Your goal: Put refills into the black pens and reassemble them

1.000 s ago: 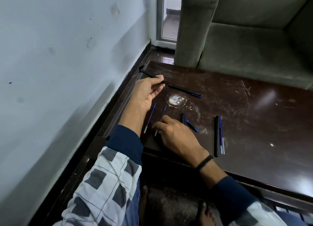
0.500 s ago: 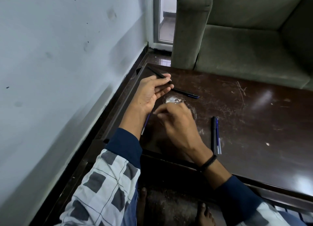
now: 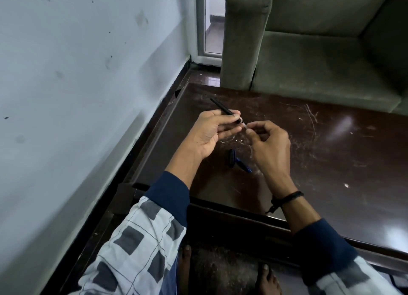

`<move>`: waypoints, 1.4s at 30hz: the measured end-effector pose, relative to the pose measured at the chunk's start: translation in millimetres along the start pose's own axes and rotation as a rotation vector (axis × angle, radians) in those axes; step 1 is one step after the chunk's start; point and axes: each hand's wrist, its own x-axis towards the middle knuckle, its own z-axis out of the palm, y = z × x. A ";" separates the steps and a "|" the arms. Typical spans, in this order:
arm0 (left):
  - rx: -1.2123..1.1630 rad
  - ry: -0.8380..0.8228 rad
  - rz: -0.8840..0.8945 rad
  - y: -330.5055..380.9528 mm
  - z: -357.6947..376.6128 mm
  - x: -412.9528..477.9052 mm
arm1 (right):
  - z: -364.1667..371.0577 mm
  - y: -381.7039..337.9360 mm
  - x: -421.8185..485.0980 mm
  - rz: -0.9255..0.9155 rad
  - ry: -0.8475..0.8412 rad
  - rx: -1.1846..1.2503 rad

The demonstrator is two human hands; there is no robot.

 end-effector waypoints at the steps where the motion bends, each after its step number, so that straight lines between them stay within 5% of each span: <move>1: 0.009 -0.004 -0.001 0.1 0.0 -0.1 | -0.6 0.0 0.2 -0.003 -0.009 -0.009; 12: 0.198 -0.085 -0.055 -1.5 -2.1 -0.1 | -4.9 -1.3 0.6 -0.044 -0.060 -0.115; 22: 0.053 0.209 0.021 6.7 -19.1 8.9 | -20.6 -2.7 8.0 -0.022 -0.126 -0.251; 31: 0.084 -0.004 -0.135 -2.3 -2.4 2.0 | -14.4 -1.9 7.0 -0.052 -0.139 -0.116; 42: 0.053 0.031 -0.134 3.8 -5.5 -0.8 | -14.4 0.5 9.1 -0.029 -0.107 -0.157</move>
